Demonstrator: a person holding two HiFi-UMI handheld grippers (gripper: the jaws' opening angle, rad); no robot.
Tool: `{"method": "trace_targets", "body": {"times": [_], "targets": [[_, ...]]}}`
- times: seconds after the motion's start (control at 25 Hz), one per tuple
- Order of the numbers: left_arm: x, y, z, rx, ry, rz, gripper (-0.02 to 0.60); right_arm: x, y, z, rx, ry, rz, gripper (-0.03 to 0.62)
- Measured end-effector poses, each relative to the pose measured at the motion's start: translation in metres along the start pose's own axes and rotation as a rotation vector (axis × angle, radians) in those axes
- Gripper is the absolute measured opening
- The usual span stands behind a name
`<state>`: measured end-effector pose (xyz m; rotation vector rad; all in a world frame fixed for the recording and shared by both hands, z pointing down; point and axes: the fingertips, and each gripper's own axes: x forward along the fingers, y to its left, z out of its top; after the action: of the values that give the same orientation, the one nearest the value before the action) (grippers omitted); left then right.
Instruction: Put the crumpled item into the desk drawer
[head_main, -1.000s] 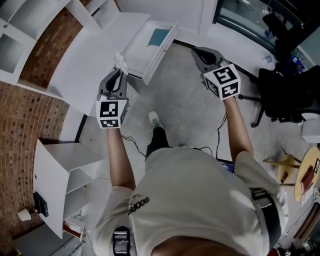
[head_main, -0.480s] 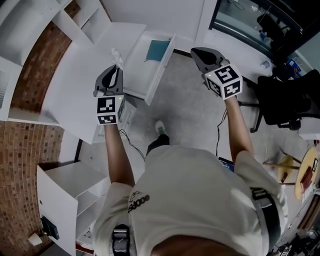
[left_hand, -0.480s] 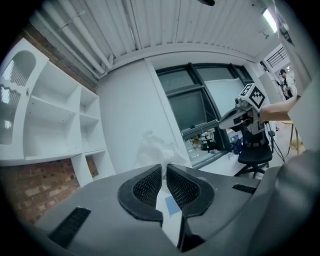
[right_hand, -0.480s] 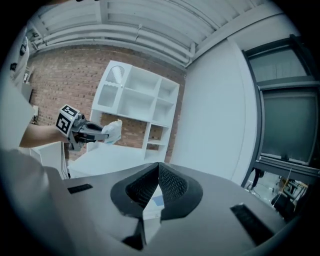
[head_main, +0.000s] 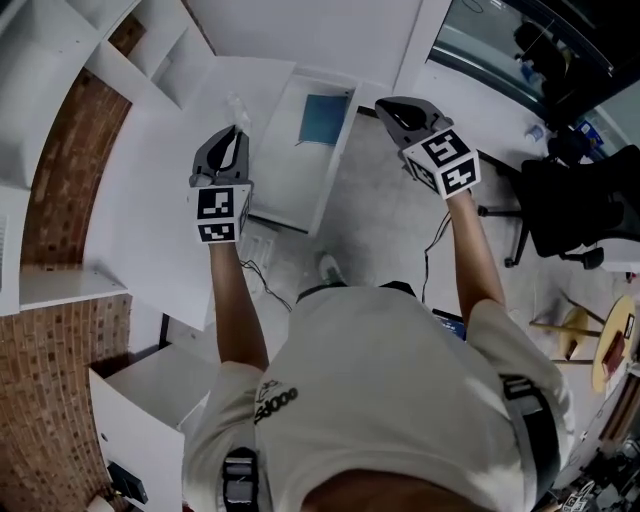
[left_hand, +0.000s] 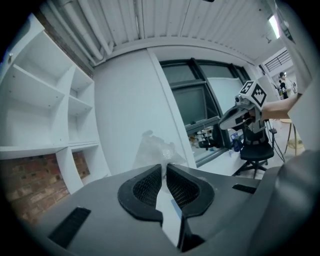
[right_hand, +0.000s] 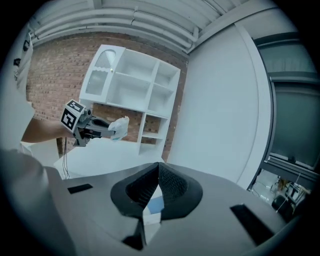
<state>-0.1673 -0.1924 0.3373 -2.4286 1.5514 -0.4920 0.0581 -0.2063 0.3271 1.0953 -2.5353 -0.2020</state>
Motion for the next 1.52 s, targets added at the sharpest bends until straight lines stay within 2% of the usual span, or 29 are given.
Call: {"method": "trace_targets", "body": {"times": [0.2,0.44,0.64,0.84,1.12,1.4,1.52], "targets": [[0.047,0.017,-0.019,0.007,0.032,-0.051,0.044,0.040,-0.019,-0.010,0.048,0.012,-0.011,0.006],[0.105,0.012,-0.044,0.024,0.085,-0.105,0.044,0.075,-0.044,-0.034,0.074,0.054,-0.004,0.006],[0.164,0.004,-0.072,0.024,0.161,-0.140,0.044,0.118,-0.068,-0.062,0.073,0.104,0.048,0.006],[0.231,-0.007,-0.116,0.047,0.270,-0.166,0.044,0.168,-0.103,-0.095,0.099,0.144,0.093,0.006],[0.310,-0.027,-0.190,0.059,0.455,-0.250,0.044,0.238,-0.141,-0.141,0.142,0.203,0.139,0.006],[0.362,-0.054,-0.270,0.026,0.618,-0.324,0.044,0.289,-0.154,-0.195,0.163,0.281,0.167,0.006],[0.374,-0.065,-0.305,0.049,0.705,-0.338,0.044,0.301,-0.161,-0.216,0.187,0.320,0.153,0.006]]}}
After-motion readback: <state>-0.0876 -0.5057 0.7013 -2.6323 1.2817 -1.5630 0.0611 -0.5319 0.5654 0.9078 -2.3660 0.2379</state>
